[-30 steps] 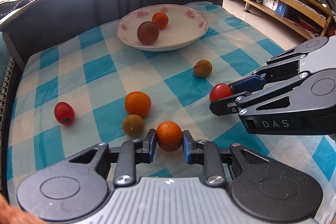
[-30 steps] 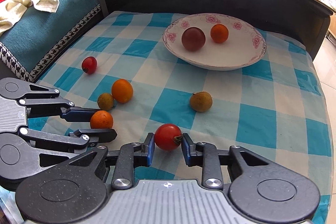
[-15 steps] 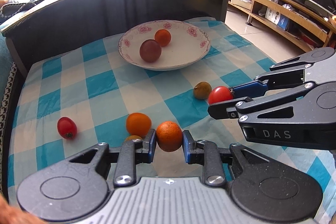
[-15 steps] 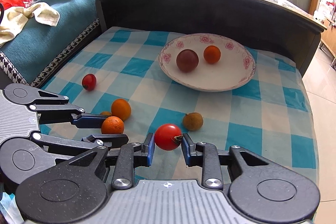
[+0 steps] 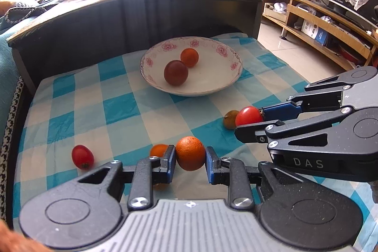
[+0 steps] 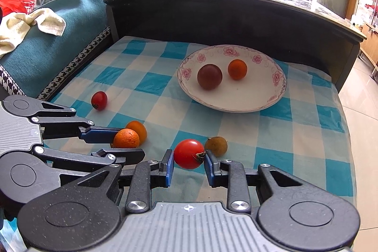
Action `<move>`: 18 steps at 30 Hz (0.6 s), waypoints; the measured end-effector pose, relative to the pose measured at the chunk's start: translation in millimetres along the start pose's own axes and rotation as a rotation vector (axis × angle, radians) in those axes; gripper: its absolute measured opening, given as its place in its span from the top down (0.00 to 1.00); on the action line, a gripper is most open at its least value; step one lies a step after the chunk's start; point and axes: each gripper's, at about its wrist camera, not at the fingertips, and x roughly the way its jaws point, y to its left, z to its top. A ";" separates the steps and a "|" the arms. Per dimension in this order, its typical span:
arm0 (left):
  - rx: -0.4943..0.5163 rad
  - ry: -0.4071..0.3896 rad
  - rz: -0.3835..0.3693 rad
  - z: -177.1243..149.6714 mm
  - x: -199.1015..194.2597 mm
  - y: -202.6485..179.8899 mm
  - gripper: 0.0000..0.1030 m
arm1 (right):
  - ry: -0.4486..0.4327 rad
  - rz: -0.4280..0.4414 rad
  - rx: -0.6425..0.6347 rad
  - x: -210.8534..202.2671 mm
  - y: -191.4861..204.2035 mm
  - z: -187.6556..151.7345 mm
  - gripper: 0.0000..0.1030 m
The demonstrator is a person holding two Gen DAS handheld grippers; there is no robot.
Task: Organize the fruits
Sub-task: 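Carry the mandarin and red tomato with both tools over the bowl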
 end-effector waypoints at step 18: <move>0.005 -0.070 0.033 28.4 10.6 8.0 0.66 | -0.047 -0.026 0.021 5.7 -9.6 18.4 0.78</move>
